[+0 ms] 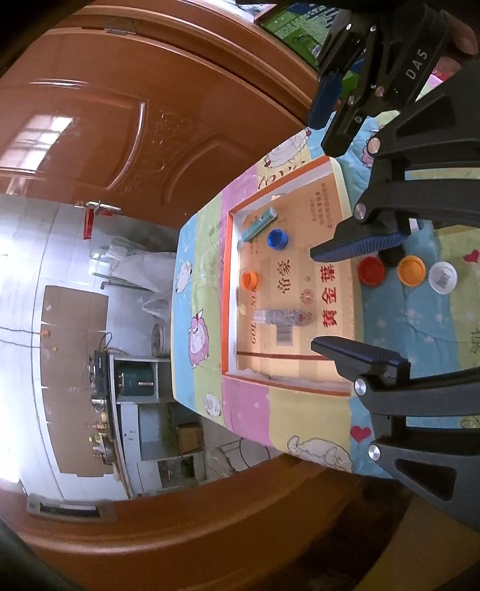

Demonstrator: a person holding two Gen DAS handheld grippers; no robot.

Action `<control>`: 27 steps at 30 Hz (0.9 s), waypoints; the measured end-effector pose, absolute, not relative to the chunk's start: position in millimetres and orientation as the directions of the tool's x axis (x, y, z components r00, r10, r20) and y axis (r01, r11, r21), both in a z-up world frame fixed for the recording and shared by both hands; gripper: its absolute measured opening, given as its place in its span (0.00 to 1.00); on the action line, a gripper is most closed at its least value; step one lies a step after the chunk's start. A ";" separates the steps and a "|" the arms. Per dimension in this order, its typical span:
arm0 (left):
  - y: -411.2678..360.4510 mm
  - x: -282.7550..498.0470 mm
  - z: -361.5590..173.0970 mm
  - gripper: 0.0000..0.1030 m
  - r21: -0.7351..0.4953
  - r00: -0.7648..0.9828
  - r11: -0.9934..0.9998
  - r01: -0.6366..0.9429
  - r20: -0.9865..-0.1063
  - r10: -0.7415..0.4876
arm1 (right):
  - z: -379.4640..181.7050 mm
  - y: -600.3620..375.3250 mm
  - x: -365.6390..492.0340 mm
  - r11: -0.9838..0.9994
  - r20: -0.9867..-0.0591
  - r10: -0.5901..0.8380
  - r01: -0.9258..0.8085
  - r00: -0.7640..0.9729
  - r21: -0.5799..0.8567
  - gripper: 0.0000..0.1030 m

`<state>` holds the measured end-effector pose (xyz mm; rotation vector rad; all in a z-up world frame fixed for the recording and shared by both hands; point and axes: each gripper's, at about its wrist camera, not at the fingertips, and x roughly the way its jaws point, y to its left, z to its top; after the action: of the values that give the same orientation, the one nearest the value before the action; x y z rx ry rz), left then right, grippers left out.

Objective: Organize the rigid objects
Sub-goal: 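Move the right tool to the gold box while the left tool approaches the white cap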

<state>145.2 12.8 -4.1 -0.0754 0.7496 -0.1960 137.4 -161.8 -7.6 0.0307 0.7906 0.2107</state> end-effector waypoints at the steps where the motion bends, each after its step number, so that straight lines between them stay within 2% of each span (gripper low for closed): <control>1: 15.5 142.2 -4.3 0.41 -0.144 0.717 0.979 0.146 -0.666 -0.205 | -7.3 -161.1 134.7 0.979 -0.700 0.200 -0.177 0.685 0.106 0.46; 12: 31.4 114.9 -18.5 0.41 -0.169 0.723 0.978 0.125 -0.659 -0.206 | -22.2 -148.5 103.3 0.976 -0.711 0.206 -0.192 0.673 0.102 0.46; 27: 45.0 85.7 -57.5 0.41 -0.173 0.713 0.980 0.099 -0.674 -0.191 | -95.0 -114.4 77.8 0.969 -0.772 0.227 -0.219 0.594 0.115 0.46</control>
<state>85.7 45.0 -57.5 -0.1272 0.7602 -0.1612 77.8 -114.4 -95.0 0.0085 0.8979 0.2591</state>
